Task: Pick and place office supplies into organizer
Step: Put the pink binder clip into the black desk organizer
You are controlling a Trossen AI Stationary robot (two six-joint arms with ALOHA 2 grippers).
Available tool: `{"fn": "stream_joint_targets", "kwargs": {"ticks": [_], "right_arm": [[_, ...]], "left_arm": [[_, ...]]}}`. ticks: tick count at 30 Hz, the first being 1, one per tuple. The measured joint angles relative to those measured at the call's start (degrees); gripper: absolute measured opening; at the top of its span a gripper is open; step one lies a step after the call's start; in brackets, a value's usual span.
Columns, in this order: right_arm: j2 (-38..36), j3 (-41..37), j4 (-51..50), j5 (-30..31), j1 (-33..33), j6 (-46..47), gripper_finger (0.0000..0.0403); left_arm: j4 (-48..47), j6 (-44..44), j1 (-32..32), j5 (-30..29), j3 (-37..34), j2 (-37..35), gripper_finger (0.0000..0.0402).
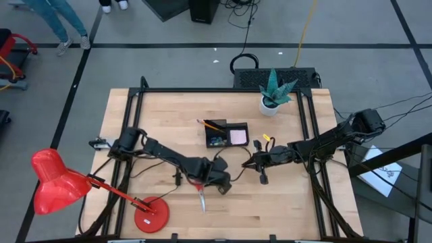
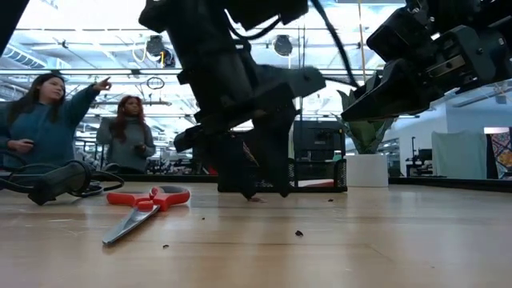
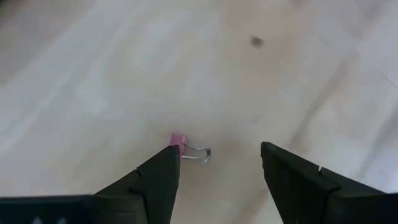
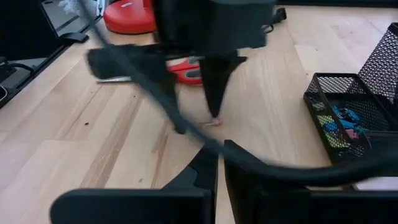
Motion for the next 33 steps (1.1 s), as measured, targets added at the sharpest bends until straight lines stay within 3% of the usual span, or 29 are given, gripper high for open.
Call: {"fn": "stream_joint_targets", "kwargs": {"ticks": [5,14,18,21,27,33], "right_arm": [[0.0,0.0,0.0,0.0,0.0,0.4,0.002],[0.0,0.0,0.5,-1.7,0.0,0.2,0.002],[0.0,0.1,1.5,-4.2,0.0,-0.3,0.002],[0.0,0.1,1.7,-4.5,0.0,-0.5,0.002],[0.0,0.0,1.1,-4.5,0.0,-1.1,0.002],[0.0,0.0,1.1,-4.5,0.0,-1.2,0.002]], "left_arm": [[3.9,9.5,-1.8,0.9,-0.1,-0.1,0.0232],[3.8,31.5,-2.3,10.7,0.7,-3.5,0.0232],[3.5,42.1,-2.4,8.3,0.8,-6.1,0.0232],[2.9,43.1,-1.9,4.4,0.8,-6.7,0.0232],[-0.4,56.1,-1.5,3.1,0.6,-5.7,0.0232],[-1.1,60.4,-0.5,3.6,0.5,-4.9,0.0232]]}}
